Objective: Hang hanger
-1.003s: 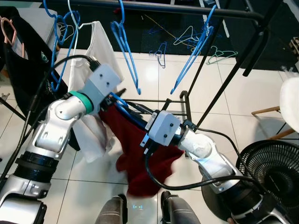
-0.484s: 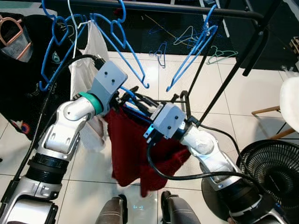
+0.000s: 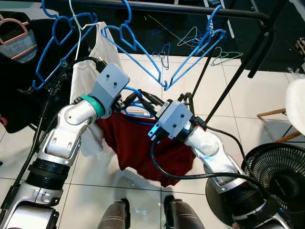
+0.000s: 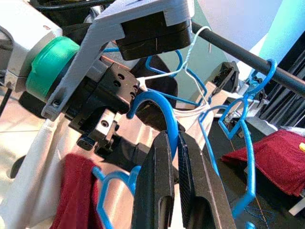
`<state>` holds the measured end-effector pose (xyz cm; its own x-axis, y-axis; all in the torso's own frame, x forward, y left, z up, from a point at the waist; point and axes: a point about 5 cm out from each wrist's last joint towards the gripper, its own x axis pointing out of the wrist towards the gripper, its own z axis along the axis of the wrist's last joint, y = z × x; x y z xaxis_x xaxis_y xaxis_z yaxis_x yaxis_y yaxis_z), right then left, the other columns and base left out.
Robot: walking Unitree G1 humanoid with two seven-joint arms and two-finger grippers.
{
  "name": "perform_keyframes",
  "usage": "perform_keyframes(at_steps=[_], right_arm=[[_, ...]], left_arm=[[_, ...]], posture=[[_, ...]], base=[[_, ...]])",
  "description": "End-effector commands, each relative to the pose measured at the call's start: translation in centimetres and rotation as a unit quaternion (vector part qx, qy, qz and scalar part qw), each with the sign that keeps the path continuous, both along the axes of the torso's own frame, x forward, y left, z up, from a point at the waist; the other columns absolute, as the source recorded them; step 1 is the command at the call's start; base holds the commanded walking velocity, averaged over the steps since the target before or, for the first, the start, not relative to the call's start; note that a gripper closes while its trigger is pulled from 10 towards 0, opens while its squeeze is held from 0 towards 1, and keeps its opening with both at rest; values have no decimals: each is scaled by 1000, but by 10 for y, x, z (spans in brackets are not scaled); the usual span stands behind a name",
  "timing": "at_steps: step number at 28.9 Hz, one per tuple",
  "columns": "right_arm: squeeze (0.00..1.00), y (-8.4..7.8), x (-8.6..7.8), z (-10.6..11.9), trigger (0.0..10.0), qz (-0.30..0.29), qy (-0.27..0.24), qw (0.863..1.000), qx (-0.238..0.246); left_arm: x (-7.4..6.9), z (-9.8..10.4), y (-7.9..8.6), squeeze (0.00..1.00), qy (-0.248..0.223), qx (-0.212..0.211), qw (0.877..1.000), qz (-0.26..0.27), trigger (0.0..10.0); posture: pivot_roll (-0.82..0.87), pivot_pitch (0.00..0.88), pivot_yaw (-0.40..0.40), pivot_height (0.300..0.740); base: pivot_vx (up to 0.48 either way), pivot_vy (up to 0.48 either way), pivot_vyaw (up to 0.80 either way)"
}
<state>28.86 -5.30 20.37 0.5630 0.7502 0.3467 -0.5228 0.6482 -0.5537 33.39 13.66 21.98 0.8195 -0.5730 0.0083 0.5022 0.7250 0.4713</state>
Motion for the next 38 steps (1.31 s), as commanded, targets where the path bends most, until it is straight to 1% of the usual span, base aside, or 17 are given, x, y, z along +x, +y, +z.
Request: perform_keyframes(at_steps=[1, 7, 9, 10, 11, 13, 15, 18, 22, 27, 28, 30, 31, 32, 33, 36, 38], right_arm=[[0, 3, -1, 6, 0, 5, -14, 1000, 8], [0, 1, 1, 4, 0, -3, -12, 1000, 5], [0, 0, 2, 2, 0, -11, -9, 1000, 2], [0, 0, 4, 1, 0, -16, -6, 1000, -1], [0, 0, 4, 1, 0, -16, -6, 1000, -1], [0, 1, 4, -2, 0, -14, 1, 1000, -3], [0, 1, 4, -2, 0, -14, 1, 1000, -3], [0, 8, 3, -7, 0, -2, 13, 1000, -12], [0, 10, 3, -10, 0, -1, 19, 1000, -17], [0, 12, 6, -14, 0, -8, 26, 999, -25], [0, 13, 7, -16, 0, -12, 29, 999, -26], [0, 13, 7, -16, 0, -12, 29, 999, -26], [0, 14, 8, -16, 0, -15, 31, 999, -24], [0, 14, 9, -15, 8196, -17, 32, 999, -19], [0, 15, 9, -14, 10000, -19, 32, 999, -14], [0, 14, 9, -13, 10000, -20, 33, 999, -9], [0, 11, 10, -9, 10000, -30, 27, 999, 12]], left_arm=[[-4, -6, -6, 0, 13, -3, 1000, -11, 10000], [-3, -3, -6, 0, 17, -19, 1000, -4, 10000], [-2, -1, -5, 0, 17, -29, 999, 4, 10000], [-1, 1, -5, 0, 18, -44, 999, 14, 10000], [-1, 1, -5, 0, 18, -44, 999, 14, 10000], [1, 5, -6, 0, 18, -69, 997, 33, 10000], [1, 5, -6, 0, 18, -69, 997, 33, 10000], [7, 14, -7, 0, 4, -104, 992, 77, 10000], [9, 19, -7, 0, -1, -122, 988, 90, 10000], [8, 25, -9, 0, -3, -138, 987, 88, 10000], [7, 27, -11, 0, -2, -142, 986, 87, 9098], [7, 27, -11, 0, -2, -142, 986, 87, 9098], [6, 27, -12, 0, -1, -144, 986, 86, 6275], [6, 26, -12, 0, 1, -146, 986, 85, 2118], [5, 26, -12, 0, 4, -150, 985, 86, 0], [5, 25, -13, 0, 8, -157, 984, 86, 0], [5, 22, -14, 0, 26, -183, 979, 88, 0]], posture=[[-57, 139, 69, 733], [-57, 140, 70, 733], [-57, 140, 70, 733], [-57, 140, 70, 733], [-57, 140, 70, 733], [-54, 140, 71, 733], [-54, 140, 71, 733], [-54, 140, 71, 733], [-53, 139, 72, 733], [-53, 138, 73, 733], [-53, 138, 73, 733], [-53, 138, 73, 733], [-52, 138, 72, 733], [-52, 138, 72, 733], [-52, 138, 72, 733], [-53, 140, 70, 733], [-56, 141, 67, 733]], base=[[0, 0, 0], [0, 0, 0], [0, 0, 0], [0, 0, 0], [0, 0, 0], [0, 0, 0], [0, 0, 0], [0, 0, 0], [0, 0, 0], [0, 0, 0], [0, 0, 0], [0, 0, 0], [0, 0, 0], [0, 0, 0], [0, 0, 0], [0, 0, 0], [0, 0, 0]])
